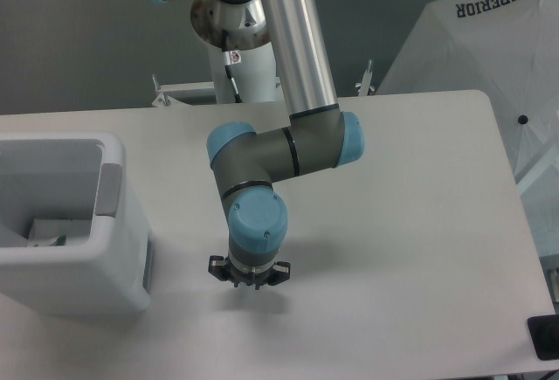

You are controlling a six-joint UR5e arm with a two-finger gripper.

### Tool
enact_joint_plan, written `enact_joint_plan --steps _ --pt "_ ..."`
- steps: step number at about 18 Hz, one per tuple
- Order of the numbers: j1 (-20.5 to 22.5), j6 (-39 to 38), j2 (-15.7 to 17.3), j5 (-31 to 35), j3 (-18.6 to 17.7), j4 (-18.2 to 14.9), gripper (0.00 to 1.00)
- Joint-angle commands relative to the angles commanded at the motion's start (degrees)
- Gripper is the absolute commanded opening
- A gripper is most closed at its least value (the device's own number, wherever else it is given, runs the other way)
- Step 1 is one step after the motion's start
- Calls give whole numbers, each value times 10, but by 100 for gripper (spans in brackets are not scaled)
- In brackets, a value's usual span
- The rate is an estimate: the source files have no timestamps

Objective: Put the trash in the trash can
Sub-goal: 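Close the gripper around the bottle's capped end, then lift the bottle and carry it over the white bin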

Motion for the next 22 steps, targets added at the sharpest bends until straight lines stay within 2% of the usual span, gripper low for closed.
enact_joint_plan --steps 2,4,6,7,11,14,18,22 --pt "6 -1 28 -10 9 0 0" --pt "19 -1 54 -51 27 1 0" --pt "36 -5 74 -93 55 3 0" --pt "45 -8 83 -117 81 4 0" --pt "64 -31 113 -179 141 9 0" --pt "69 -34 117 -222 183 21 0" --pt "69 -43 143 -275 196 58 0" --pt "63 -56 166 -333 202 62 0"
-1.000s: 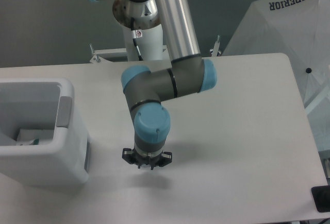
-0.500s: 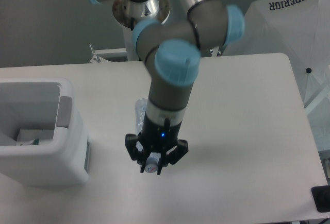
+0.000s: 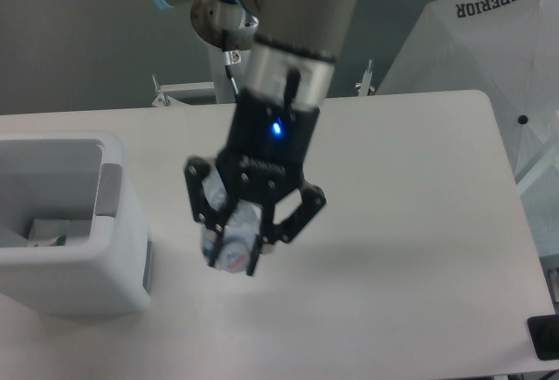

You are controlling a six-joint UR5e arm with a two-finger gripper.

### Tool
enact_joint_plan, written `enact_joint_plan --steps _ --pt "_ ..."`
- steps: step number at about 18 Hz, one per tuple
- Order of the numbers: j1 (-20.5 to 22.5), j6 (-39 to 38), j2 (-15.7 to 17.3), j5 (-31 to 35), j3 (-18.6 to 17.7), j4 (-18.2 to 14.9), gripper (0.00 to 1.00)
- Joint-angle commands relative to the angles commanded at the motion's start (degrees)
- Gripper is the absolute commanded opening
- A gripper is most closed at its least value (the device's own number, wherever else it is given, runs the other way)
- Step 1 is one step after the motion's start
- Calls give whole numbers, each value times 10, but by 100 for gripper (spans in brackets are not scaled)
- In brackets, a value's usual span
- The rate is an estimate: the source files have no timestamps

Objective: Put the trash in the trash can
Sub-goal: 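Lift the bottle and carry it over the white bin, then lower the bottle into the bin and open the gripper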

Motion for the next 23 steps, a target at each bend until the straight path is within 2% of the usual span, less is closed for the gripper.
enact_joint_plan --steps 3,5,11,15,20,23 --pt "-11 -16 12 -33 -1 5 0" --pt "-43 -16 12 -34 -1 17 0" --pt "-114 -16 1 -34 -5 36 0" --pt "-132 -16 -8 -34 -8 46 2" --pt "-147 -9 -8 -31 -39 47 12" --pt "-151 -9 -11 -30 -44 50 31"
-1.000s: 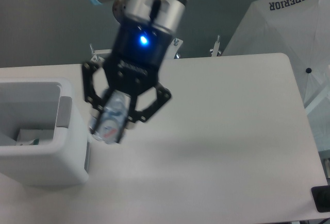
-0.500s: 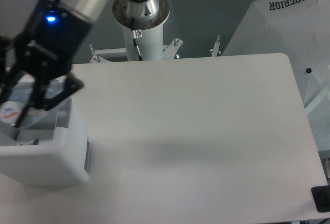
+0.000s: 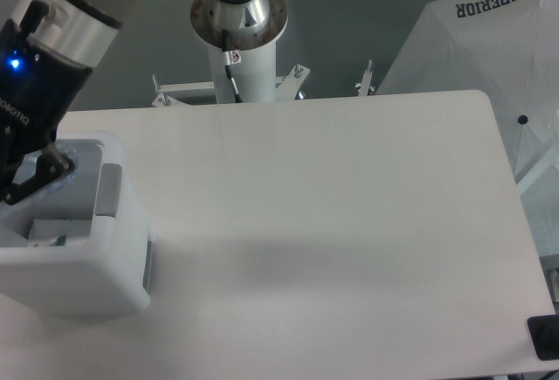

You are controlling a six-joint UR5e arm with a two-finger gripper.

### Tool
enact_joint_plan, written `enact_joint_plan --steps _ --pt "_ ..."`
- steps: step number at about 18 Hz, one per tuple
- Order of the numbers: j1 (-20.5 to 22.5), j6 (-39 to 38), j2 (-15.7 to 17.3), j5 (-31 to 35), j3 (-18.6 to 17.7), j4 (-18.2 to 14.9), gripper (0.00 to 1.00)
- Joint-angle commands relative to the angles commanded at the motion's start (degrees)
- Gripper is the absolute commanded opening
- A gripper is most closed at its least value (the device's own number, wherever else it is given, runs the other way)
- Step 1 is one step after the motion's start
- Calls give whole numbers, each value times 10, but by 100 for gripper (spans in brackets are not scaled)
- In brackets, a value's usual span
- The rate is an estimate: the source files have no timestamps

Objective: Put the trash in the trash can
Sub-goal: 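Lower the bottle into the bin and open the gripper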

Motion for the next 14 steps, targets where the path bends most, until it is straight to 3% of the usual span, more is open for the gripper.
enact_joint_plan --steps 5,8,9,14 --pt "0 3 0 0 -6 0 51" --pt "0 10 4 1 -17 1 93" --pt "0 12 9 2 -20 1 100" --pt "18 39 23 14 -56 1 100"
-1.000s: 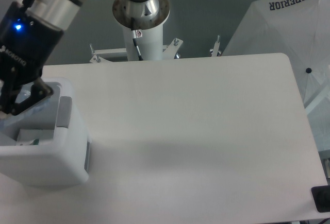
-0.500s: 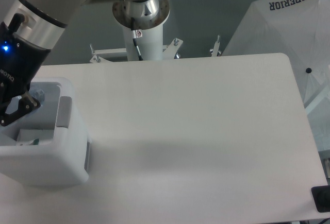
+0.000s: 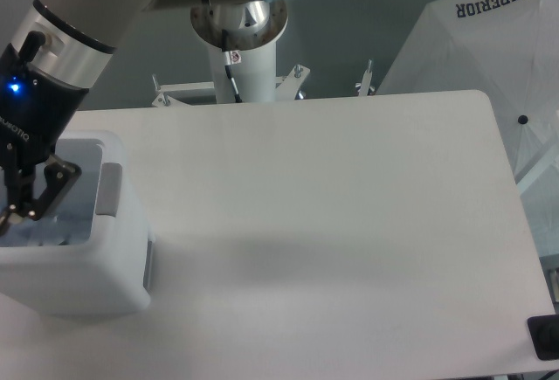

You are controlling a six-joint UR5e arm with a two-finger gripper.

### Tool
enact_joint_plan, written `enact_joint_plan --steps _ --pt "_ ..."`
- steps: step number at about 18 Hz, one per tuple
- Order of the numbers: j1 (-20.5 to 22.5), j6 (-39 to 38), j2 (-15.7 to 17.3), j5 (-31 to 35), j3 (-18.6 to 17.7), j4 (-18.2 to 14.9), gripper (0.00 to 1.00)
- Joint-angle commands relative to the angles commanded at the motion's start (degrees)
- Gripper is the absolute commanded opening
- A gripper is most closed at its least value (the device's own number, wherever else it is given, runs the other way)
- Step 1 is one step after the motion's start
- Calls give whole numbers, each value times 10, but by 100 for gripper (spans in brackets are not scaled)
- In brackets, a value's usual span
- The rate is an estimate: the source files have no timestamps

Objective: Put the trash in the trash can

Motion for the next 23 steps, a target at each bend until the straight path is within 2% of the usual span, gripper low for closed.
enact_joint_plan --steps 3,8,11,13,15,18,21,23 --pt "57 47 12 33 -34 -1 100" --pt "143 134 11 135 -83 -2 100" --pt "196 177 7 150 -101 -4 100" --pt "215 214 -1 168 -110 -5 100" --pt "236 275 -10 219 -127 -4 100" --pt "240 336 -17 304 -142 -6 100" --pt "244 388 -21 346 -156 -10 100" --pt "248 417 -21 359 -161 -27 100"
